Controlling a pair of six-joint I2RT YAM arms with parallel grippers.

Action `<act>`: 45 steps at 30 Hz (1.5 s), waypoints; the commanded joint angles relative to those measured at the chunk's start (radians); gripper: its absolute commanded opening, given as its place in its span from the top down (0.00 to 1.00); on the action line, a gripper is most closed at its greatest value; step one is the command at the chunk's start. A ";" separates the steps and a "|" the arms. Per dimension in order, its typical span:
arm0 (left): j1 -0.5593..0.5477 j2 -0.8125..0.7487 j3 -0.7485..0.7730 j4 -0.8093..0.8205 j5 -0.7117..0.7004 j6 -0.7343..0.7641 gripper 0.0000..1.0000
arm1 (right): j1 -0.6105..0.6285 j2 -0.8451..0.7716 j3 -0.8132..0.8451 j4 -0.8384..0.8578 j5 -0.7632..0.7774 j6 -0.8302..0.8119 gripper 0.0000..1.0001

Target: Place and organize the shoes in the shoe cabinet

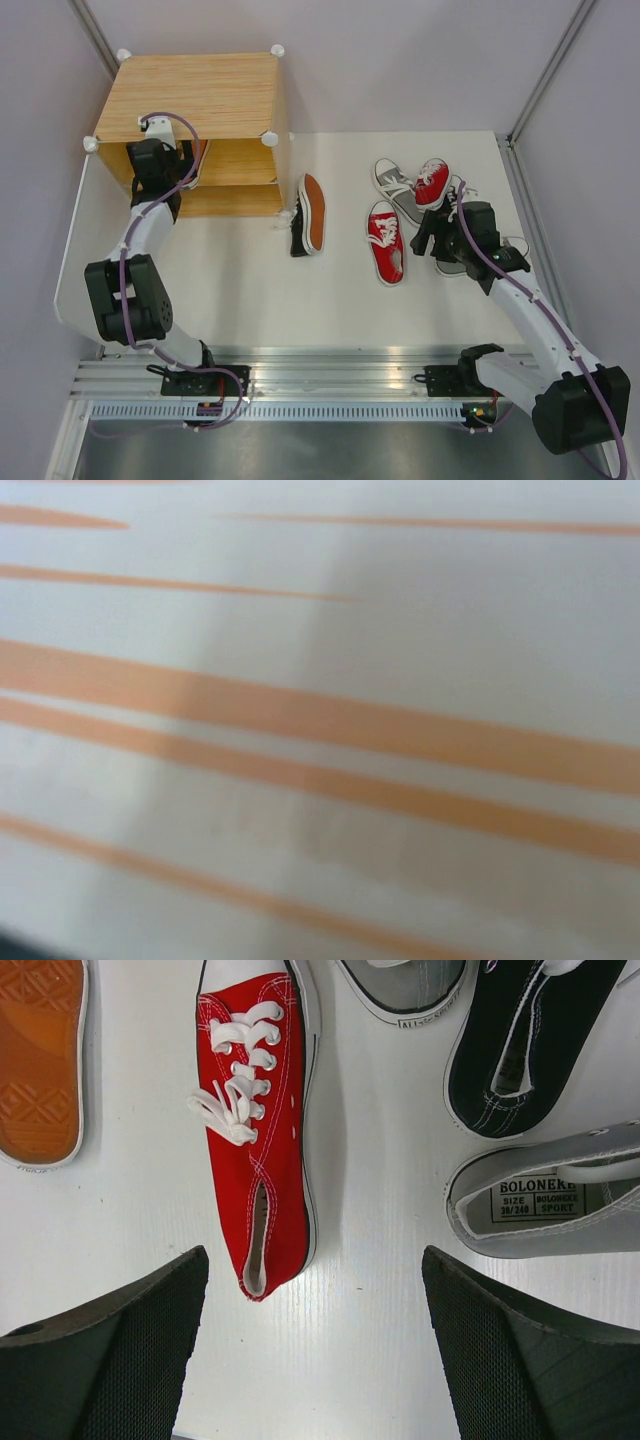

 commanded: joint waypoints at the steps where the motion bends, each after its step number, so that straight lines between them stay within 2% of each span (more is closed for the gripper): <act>1: -0.023 -0.044 -0.044 0.035 0.061 0.075 0.00 | 0.007 -0.021 -0.004 0.037 0.019 -0.013 0.09; 10: -0.023 -0.115 0.045 -0.028 0.093 -0.026 0.00 | 0.017 -0.029 -0.009 0.043 0.025 -0.013 0.09; 18: -0.021 -0.188 -0.021 -0.077 0.075 -0.063 0.01 | 0.017 -0.036 -0.009 0.044 0.031 -0.015 0.09; 27: -0.020 -0.283 -0.041 -0.189 0.027 -0.282 0.07 | 0.017 -0.038 -0.004 0.041 0.033 -0.016 0.09; 30: -0.017 -0.313 -0.087 -0.146 -0.048 -0.325 0.15 | 0.019 -0.044 -0.006 0.040 0.034 -0.016 0.09; 31: -0.012 -0.313 -0.098 -0.123 -0.100 -0.339 0.23 | 0.019 -0.048 -0.006 0.040 0.034 -0.016 0.09; 35: 0.060 -0.291 -0.096 -0.122 -0.126 -0.458 0.36 | 0.019 -0.056 -0.009 0.038 0.033 -0.018 0.09; 39: 0.123 -0.271 -0.096 -0.085 -0.116 -0.572 0.38 | 0.020 -0.064 -0.009 0.037 0.036 -0.019 0.09; 45: 0.140 -0.209 -0.089 -0.022 -0.123 -0.669 0.38 | 0.020 -0.062 -0.007 0.038 0.039 -0.024 0.09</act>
